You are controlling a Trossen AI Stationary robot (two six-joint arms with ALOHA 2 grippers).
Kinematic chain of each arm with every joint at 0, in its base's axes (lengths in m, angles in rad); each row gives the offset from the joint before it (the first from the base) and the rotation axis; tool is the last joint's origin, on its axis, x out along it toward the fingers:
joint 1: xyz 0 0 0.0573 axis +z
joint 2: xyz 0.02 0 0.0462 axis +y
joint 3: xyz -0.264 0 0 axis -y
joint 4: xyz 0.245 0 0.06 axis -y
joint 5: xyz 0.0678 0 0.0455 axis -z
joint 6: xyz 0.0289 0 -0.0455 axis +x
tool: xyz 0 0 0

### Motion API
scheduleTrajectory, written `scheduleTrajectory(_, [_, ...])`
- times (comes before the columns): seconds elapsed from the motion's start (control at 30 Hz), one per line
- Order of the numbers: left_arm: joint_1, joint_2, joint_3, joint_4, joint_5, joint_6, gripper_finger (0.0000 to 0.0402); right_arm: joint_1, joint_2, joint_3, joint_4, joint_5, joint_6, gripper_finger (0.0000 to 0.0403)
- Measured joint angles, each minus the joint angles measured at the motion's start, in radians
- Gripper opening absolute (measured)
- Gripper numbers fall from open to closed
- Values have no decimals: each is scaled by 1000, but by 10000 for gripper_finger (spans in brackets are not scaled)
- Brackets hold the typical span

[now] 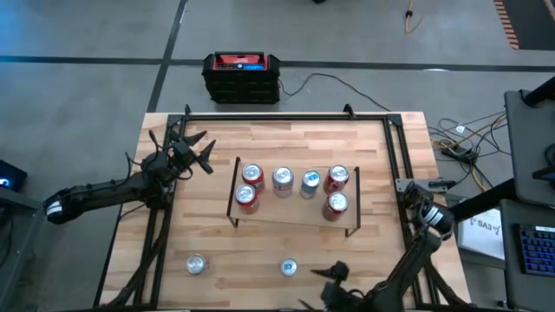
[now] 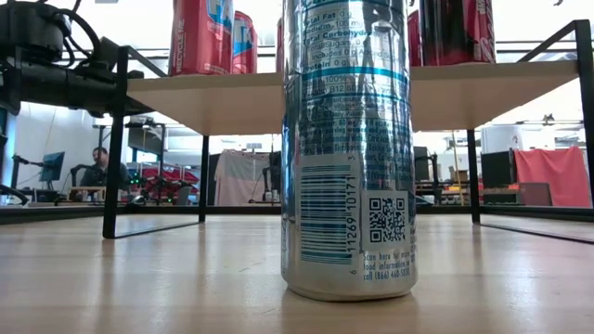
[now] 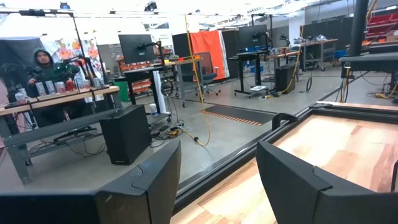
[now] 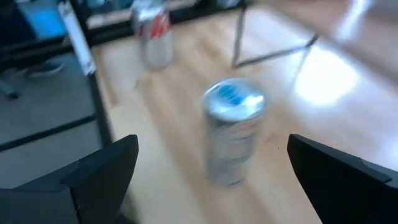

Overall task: Place canned beverage on shelf
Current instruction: Put the blue soda can on the shelf

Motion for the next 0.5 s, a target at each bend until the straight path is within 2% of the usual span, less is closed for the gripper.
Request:
scheduleTrajectory(0.1, [0, 0, 0, 0, 0, 0, 195, 38, -43, -4, -204, 115, 94, 400])
scheduleTrajectory(0.23, [0, 0, 0, 0, 0, 0, 195, 93, -100, -37, -384, 207, 142, 400])
scheduleTrajectory(0.4, [0, 0, 0, 0, 0, 0, 195, 159, -172, -176, -398, 381, 102, 400])
scheduleTrajectory(0.5, [0, 0, 0, 0, 0, 0, 195, 175, -231, -322, -394, 458, 210, 400])
